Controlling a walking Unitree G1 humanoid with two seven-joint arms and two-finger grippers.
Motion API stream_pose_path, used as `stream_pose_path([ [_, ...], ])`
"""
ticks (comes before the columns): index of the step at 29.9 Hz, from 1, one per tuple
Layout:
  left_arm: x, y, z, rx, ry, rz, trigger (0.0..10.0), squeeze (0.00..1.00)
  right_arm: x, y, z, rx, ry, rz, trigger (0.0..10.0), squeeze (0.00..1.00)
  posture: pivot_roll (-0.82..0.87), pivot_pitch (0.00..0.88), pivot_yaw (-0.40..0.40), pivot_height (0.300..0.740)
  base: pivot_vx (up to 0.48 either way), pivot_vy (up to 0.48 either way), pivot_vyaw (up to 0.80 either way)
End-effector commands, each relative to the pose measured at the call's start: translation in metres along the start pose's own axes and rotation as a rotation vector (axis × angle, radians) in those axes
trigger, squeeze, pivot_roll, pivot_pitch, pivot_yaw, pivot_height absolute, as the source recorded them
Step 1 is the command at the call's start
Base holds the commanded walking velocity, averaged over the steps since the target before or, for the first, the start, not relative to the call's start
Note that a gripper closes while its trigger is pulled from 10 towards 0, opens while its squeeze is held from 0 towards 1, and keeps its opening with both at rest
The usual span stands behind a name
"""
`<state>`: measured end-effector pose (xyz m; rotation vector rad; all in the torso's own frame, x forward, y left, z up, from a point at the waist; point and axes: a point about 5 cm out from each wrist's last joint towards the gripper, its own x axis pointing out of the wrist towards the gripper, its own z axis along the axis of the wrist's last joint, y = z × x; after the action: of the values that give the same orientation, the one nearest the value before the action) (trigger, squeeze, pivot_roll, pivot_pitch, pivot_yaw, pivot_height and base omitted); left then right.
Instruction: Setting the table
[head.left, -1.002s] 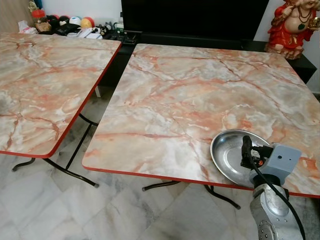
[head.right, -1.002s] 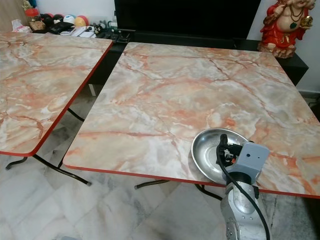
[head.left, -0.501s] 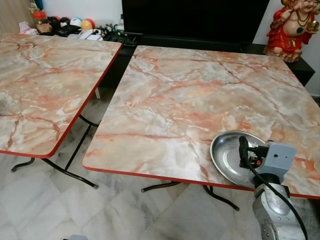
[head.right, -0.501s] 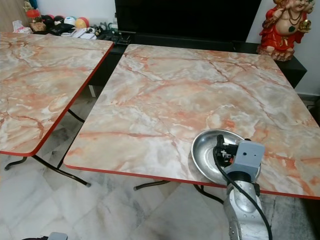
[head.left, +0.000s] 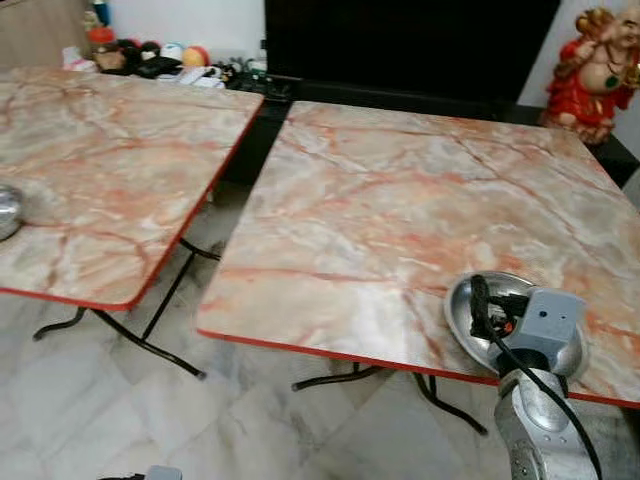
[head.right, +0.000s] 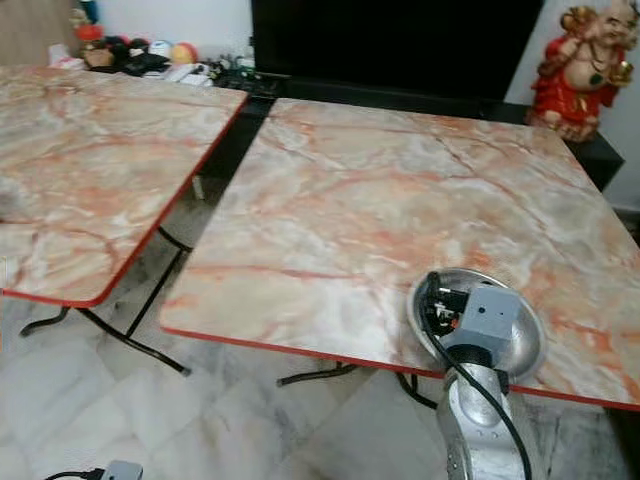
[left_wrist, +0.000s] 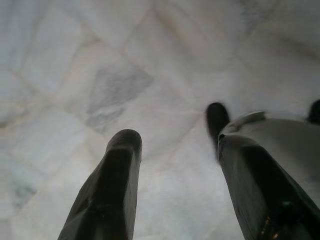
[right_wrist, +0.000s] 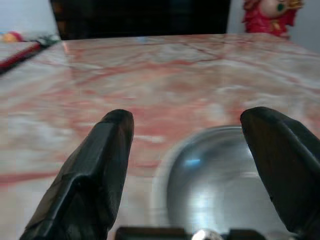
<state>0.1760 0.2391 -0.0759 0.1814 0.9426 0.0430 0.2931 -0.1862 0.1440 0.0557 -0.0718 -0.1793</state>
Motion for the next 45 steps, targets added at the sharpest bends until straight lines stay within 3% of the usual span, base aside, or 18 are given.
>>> stream_pose_path([
  [1,-0.0002,-0.0011,-0.0022,0.003,0.01,-0.003,10.0,0.0,-0.0025,-0.0065,-0.0038,-0.014,0.019,-0.024,10.0,0.0,0.0,0.09,-0.029,0.74,0.0,0.405,0.0],
  [45,-0.0017,-0.0037,-0.0092,-0.024,0.021,-0.003,10.0,0.0,0.0003,-0.0008,0.0002,0.019,0.017,-0.035,10.0,0.0,0.0,0.146,-0.037,0.74,0.0,0.406,0.0],
])
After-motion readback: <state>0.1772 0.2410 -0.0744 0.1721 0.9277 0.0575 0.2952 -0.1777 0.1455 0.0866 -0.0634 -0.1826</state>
